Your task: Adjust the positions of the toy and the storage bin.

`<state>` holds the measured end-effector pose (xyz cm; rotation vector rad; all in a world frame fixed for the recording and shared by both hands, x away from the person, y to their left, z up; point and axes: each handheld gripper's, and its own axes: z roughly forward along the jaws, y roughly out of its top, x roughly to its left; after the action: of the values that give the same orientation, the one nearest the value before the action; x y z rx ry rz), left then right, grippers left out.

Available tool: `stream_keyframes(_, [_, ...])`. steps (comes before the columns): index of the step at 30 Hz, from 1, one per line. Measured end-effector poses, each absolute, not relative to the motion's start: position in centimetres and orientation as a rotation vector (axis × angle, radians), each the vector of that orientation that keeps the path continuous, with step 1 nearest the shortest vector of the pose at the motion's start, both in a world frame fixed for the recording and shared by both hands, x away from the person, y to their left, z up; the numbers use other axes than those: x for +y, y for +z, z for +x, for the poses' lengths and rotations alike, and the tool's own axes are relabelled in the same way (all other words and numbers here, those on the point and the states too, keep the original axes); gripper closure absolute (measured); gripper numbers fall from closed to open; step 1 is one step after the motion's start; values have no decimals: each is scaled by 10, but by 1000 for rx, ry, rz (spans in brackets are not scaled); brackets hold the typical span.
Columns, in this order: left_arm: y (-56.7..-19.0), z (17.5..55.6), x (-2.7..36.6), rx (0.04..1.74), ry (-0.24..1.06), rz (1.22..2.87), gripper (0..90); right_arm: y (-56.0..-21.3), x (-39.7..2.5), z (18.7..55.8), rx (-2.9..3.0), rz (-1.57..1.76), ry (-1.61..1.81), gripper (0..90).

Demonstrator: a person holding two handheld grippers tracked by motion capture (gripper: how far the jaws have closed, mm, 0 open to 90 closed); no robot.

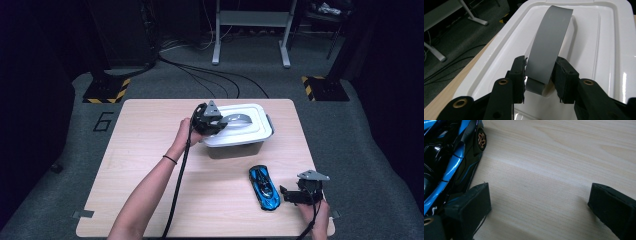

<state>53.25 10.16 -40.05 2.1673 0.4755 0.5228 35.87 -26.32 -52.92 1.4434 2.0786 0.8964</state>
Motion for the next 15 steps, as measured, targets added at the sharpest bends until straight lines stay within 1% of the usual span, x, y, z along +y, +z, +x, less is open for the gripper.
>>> stream_keyframes(9, [-400,529,120,481,484,2163,629,-529,-264,359,2082,1447,894,39])
stream_keyframes(11, [-400,528,121,511,475,2151,607,-529,-264,359,2083,1446,890,37])
stream_keyframes(12, [-399,528,122,531,484,2147,530,-528,-263,360,2080,1462,895,26])
stream_keyframes(13, [-398,527,122,557,479,2142,432,-527,-264,361,2092,1476,904,8])
stream_keyframes(14, [-398,526,123,574,479,2121,377,-526,-266,362,2095,1494,925,0])
stream_keyframes(15, [-397,525,126,576,484,2125,350,-525,-268,362,2091,1528,963,0])
